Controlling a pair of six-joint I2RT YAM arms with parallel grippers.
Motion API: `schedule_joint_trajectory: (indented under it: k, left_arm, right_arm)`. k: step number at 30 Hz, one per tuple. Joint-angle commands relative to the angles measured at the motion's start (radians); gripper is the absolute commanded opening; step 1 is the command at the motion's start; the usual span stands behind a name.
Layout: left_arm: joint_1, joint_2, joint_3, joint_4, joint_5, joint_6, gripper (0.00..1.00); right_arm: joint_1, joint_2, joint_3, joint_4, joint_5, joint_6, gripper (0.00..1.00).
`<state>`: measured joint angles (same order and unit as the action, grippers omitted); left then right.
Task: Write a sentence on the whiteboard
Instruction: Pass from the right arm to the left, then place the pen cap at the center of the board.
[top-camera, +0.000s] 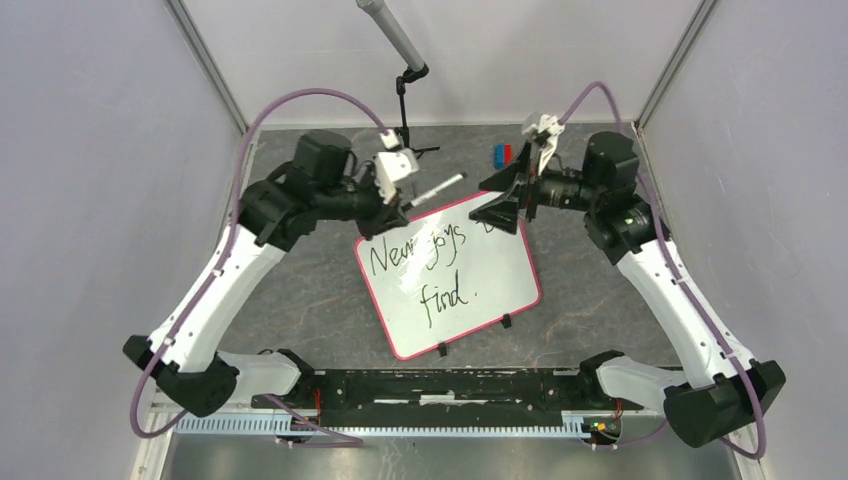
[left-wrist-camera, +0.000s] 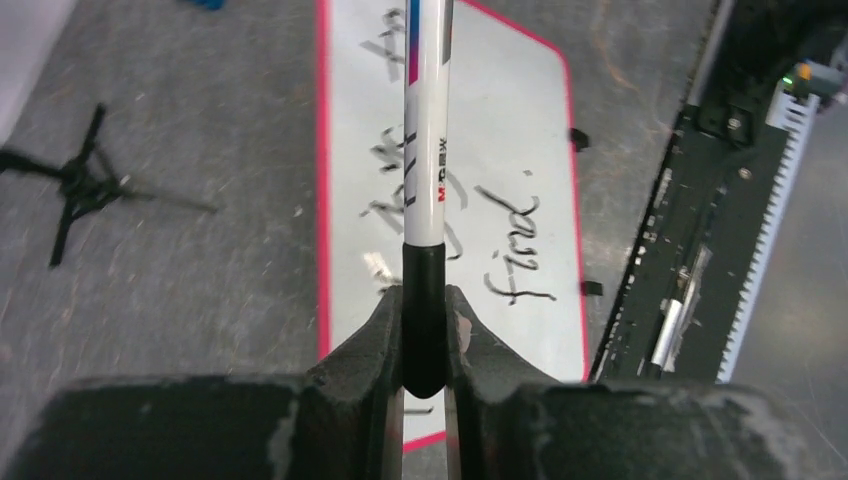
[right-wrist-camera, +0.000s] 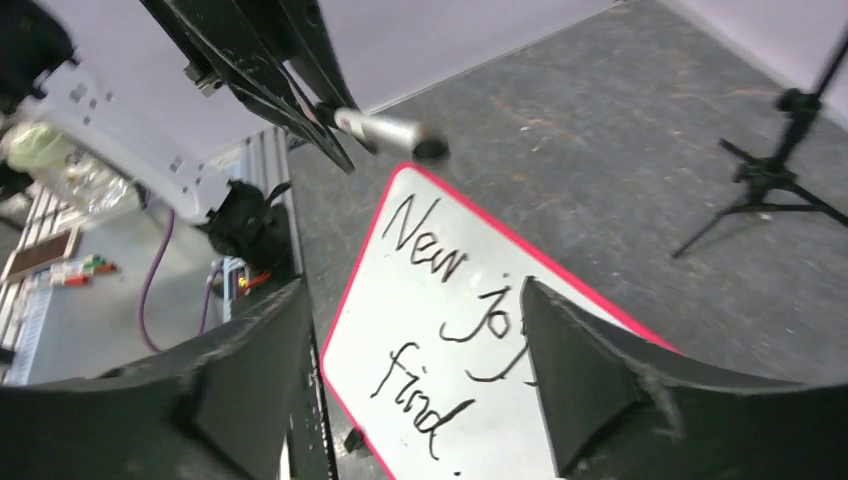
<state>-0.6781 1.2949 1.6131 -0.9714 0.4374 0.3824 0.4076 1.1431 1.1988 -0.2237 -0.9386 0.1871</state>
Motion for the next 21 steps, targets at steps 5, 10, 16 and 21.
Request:
schedule_joint_trajectory:
  k: [5,10,16,21]
  left_arm:
    - [0.354,-0.101,-0.089,-0.008,0.097,-0.106,0.02]
    - [0.626,-0.096,-0.196,-0.111,0.096,-0.025,0.02]
    - [0.91,-0.04,-0.377,-0.143,0.062,0.128,0.02]
    - [0.984,-0.018,-0.569,-0.023,-0.025,0.146,0.02]
  right_arm:
    - [-0.243,-0.008,0.079,0.009,-0.052,0.005,0.98]
    - [-0.432,-0.024,-0.004,-0.012,-0.112,-0.033,0.98]
    - [-0.58,-0.004,-0.029,-0.288,-0.062,-0.346,0.98]
    - [-0.632,0.01,-0.093,-0.376,0.013,-0.488,0.98]
